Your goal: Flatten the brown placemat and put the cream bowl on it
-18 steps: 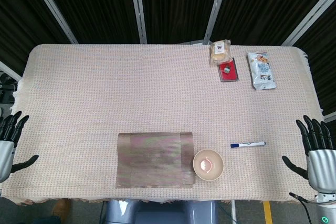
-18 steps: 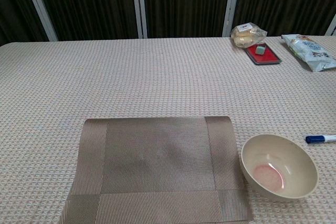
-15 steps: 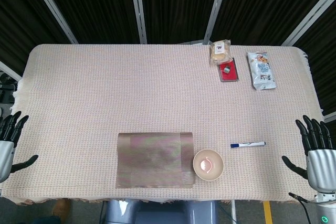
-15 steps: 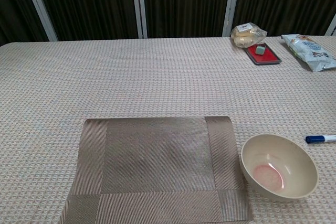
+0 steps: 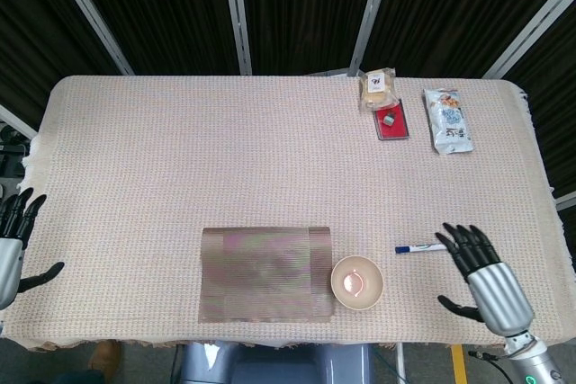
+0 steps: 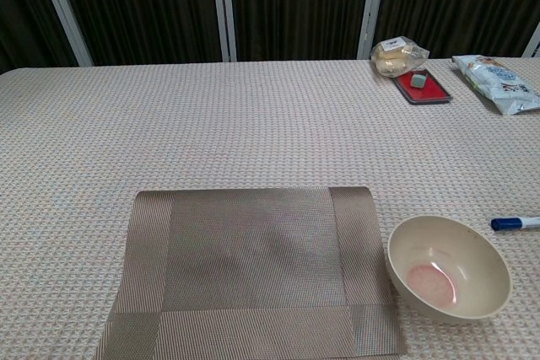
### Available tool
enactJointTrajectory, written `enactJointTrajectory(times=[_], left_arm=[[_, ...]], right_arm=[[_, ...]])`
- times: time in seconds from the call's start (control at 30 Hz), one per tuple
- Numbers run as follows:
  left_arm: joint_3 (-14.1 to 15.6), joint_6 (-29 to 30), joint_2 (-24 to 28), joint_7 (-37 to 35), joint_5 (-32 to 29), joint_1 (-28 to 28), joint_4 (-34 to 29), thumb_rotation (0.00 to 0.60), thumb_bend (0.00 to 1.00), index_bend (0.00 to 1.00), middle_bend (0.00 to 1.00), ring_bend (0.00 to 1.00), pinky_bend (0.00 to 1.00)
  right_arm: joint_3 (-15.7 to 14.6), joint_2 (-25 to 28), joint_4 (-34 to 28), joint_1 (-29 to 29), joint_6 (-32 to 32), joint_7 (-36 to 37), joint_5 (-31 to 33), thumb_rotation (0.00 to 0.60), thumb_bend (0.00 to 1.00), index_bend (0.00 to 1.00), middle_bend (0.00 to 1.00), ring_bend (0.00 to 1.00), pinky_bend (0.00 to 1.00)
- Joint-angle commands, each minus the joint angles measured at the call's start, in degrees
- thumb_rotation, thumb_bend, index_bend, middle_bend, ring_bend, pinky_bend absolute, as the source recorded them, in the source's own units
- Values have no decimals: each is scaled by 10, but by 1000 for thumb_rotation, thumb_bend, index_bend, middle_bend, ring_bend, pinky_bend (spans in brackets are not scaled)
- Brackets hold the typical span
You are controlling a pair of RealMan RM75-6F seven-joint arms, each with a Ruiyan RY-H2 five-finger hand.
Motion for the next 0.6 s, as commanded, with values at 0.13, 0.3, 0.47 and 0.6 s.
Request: enactJointTrajectory(times=[0.13, 0.3, 0.47, 0.6], left_arm=[[-11, -11, -10, 16, -29, -7, 5, 600, 0, 0, 0, 0, 0], [-15, -23, -23, 35, -48, -14, 12, 600, 0, 0, 0, 0, 0], [-20, -33, -30, 39, -67, -20, 24, 600, 0, 0, 0, 0, 0], [-20, -33, -29, 35, -69, -20, 25, 600, 0, 0, 0, 0, 0]], right_arm=[[-31, 6, -2, 80, -68, -27, -110, 600, 0, 129, 0, 0, 0], [-19, 8, -29, 126, -147, -58, -100, 600, 63, 0, 0, 0, 0], [-12, -18, -21, 153, -226, -116, -66, 600, 81, 0, 0, 0, 0], [-10, -39, -14, 161, -248, -137, -47, 600, 101, 0, 0, 0, 0]])
